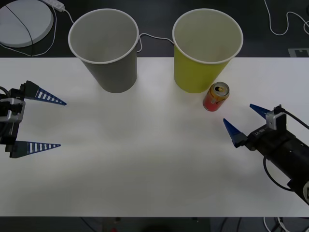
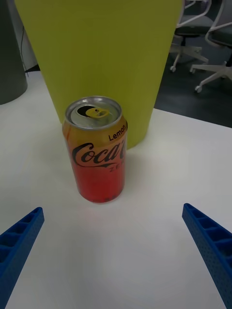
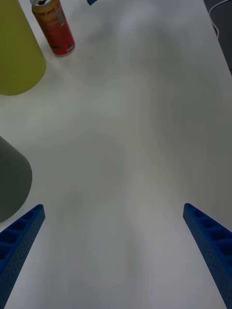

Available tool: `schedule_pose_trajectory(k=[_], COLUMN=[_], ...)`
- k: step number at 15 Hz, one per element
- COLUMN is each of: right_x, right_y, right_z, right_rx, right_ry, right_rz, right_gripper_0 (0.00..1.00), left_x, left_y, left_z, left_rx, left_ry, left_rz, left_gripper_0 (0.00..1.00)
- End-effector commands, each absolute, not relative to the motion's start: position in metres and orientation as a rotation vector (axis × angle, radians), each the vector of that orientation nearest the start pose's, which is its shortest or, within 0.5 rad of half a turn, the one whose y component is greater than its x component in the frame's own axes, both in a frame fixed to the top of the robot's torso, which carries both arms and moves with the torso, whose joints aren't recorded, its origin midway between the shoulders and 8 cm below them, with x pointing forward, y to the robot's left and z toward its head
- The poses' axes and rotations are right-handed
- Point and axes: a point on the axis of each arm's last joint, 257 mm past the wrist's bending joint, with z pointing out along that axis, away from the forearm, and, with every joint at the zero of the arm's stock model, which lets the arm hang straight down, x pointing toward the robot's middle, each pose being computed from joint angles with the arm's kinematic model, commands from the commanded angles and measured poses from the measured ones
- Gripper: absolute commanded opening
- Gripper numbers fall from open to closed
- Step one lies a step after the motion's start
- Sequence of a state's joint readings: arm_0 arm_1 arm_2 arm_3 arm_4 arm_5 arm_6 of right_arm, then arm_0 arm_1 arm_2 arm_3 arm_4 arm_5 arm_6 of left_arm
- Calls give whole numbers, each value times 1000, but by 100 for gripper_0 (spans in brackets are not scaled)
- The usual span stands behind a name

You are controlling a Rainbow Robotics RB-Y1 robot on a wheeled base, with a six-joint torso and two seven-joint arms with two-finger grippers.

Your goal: Put the can into the green bin and the plastic bottle into the gray bin

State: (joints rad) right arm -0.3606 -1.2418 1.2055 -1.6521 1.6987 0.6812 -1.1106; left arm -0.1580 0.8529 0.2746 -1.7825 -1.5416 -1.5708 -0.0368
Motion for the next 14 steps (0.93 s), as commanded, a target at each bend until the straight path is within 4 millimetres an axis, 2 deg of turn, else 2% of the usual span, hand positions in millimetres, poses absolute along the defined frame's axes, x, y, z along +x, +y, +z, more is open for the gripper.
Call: schedule_pose_trajectory(k=[1,14], right_x=[478,516], right_y=[-269,-238], right_z=[-247,-256], right_rx=[-519,-553], right_ry=[1579,1513], right_rz=[203,177], right_gripper_0=[100,100], left_x=[388,388], left_y=[273,273], left_z=[-155,-155], left_rx=[1829,1829], left_ry=[1401,1401], left_rz=[-202,-202], left_gripper_0=[100,100])
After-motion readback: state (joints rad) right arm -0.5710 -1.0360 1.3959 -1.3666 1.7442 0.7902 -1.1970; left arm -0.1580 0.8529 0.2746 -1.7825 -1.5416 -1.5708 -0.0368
